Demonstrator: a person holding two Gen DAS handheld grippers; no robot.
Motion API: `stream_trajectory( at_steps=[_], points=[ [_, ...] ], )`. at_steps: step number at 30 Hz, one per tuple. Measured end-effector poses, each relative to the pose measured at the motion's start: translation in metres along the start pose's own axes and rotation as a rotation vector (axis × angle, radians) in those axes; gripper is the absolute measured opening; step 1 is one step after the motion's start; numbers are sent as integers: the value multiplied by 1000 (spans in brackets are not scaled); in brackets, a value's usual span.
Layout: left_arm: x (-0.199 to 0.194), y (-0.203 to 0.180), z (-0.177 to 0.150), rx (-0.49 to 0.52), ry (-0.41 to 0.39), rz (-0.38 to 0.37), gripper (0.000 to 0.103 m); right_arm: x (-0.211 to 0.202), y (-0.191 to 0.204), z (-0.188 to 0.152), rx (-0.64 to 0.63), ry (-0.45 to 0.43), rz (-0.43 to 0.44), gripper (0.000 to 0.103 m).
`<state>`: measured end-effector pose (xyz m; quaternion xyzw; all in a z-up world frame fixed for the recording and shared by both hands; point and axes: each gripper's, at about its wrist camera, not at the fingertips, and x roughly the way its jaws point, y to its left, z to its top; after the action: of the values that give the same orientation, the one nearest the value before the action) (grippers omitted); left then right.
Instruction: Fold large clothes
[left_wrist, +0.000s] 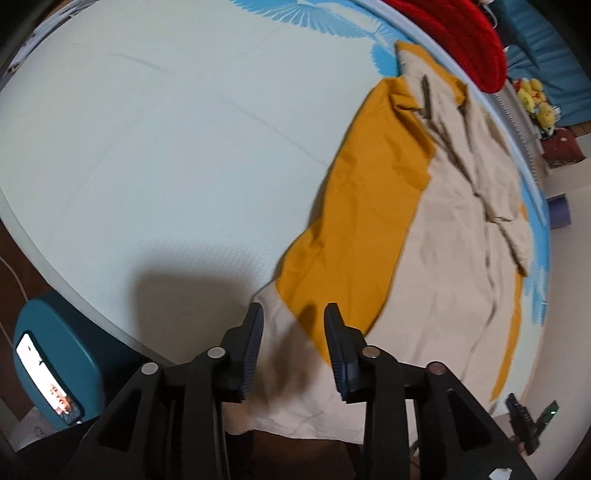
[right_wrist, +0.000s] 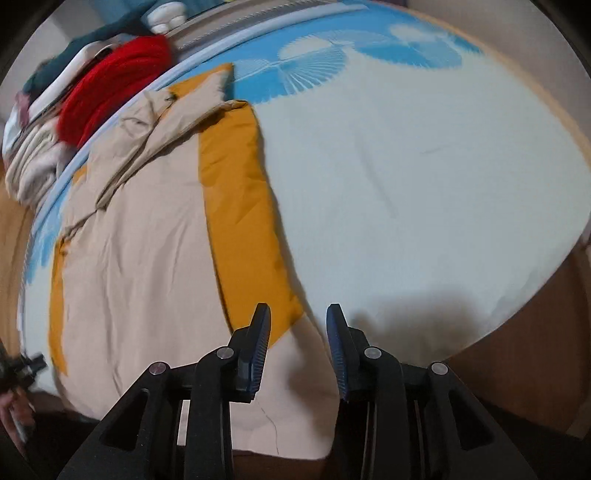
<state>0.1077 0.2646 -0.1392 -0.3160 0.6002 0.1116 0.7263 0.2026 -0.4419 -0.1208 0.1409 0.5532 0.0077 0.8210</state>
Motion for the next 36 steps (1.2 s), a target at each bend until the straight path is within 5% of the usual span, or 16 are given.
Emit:
stream_trajectory(
  at_steps=[5,8,22,26,31,34,36],
  points=[
    [24,5,1,34,60,88,34,26,-8,-1,52,105,37,37],
    [28,6,1,36,53,106,35,45,4,-9,-16,180,-13,37],
    [32,-7,-5,129,35,184,37,54,30,-16,-137,165,-90,46],
    [32,-10,-9,163,27,215,37,52,34,-20,-167,157,-101,37],
    [31,-15,-13,190,21,238,38,49,38,-25,-206,155,-62,8],
    [32,-20,-15,210,18,252,38,46,45,-26,-240,137,-65,6],
    [31,-25,-17,231,14,247,26,37,44,-22,-218,108,-48,5]
  ],
)
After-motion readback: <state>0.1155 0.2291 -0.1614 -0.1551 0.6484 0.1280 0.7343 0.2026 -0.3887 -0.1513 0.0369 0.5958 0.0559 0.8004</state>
